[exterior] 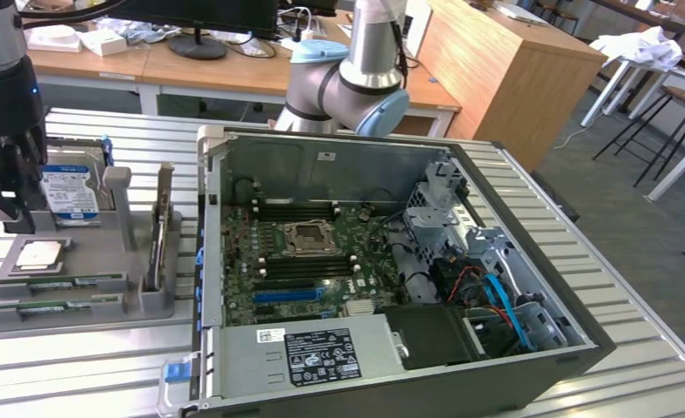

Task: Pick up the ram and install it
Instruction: 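Pick up the ram and move it above insertion slot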

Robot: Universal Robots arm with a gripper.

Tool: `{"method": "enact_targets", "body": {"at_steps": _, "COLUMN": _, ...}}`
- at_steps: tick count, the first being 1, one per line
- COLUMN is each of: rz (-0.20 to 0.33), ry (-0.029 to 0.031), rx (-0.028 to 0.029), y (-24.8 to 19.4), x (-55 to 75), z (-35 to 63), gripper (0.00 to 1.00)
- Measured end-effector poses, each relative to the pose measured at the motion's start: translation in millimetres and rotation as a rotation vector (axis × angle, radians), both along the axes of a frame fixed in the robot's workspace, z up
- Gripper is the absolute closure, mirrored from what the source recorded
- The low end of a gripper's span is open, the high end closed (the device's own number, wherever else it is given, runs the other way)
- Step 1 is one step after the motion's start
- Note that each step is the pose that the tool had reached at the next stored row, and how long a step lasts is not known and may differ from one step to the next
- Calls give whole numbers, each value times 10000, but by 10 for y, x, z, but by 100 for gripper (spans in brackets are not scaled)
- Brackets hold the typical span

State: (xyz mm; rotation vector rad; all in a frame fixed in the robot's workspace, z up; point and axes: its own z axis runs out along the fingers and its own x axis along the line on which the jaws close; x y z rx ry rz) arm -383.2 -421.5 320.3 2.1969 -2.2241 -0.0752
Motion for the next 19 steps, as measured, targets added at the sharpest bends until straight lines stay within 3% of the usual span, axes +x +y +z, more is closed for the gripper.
{"method": "enact_targets", "body": {"at_steps": 19, "rz": 0, "ry": 0, "rx": 0, "y": 0, "x": 0, "z": -215, "gripper": 59}}
